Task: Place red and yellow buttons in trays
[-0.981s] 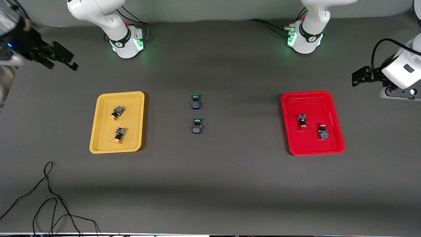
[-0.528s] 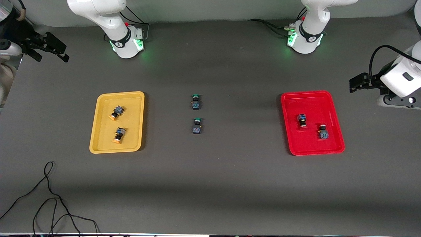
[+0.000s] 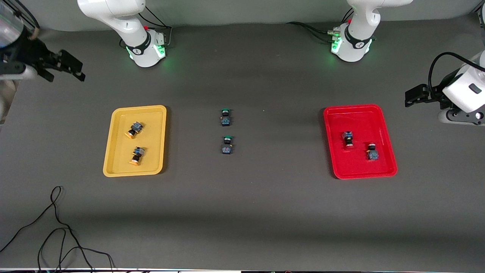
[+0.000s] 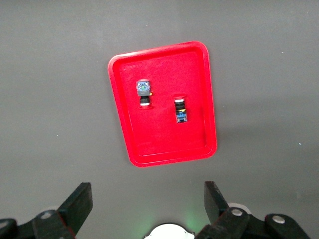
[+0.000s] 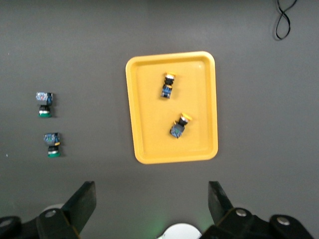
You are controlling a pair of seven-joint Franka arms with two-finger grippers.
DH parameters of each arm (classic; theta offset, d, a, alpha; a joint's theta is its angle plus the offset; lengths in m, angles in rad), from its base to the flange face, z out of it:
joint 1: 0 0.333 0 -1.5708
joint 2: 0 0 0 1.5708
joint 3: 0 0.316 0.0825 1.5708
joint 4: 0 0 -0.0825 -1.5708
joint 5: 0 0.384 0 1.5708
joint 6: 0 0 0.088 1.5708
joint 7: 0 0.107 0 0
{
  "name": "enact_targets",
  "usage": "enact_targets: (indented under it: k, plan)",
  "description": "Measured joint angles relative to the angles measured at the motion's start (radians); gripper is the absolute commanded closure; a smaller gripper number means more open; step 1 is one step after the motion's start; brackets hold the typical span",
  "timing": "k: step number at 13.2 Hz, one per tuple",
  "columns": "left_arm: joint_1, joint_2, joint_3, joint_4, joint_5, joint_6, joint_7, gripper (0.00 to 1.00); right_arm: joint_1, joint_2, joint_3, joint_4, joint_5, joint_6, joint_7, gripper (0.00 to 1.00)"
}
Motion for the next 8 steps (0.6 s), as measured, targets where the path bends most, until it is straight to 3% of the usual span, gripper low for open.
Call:
enact_targets:
  k: [3,8]
  plan:
    - [0.000,0.001,0.001,0.000,0.000,-0.002,0.000,0.00,0.000,0.073,0.000,0.033,0.000,0.042,-0.001,0.00]
    - [0.000,0.004,0.002,0.000,-0.001,-0.002,0.000,0.00,0.000,0.084,0.000,0.056,0.000,0.042,-0.001,0.00]
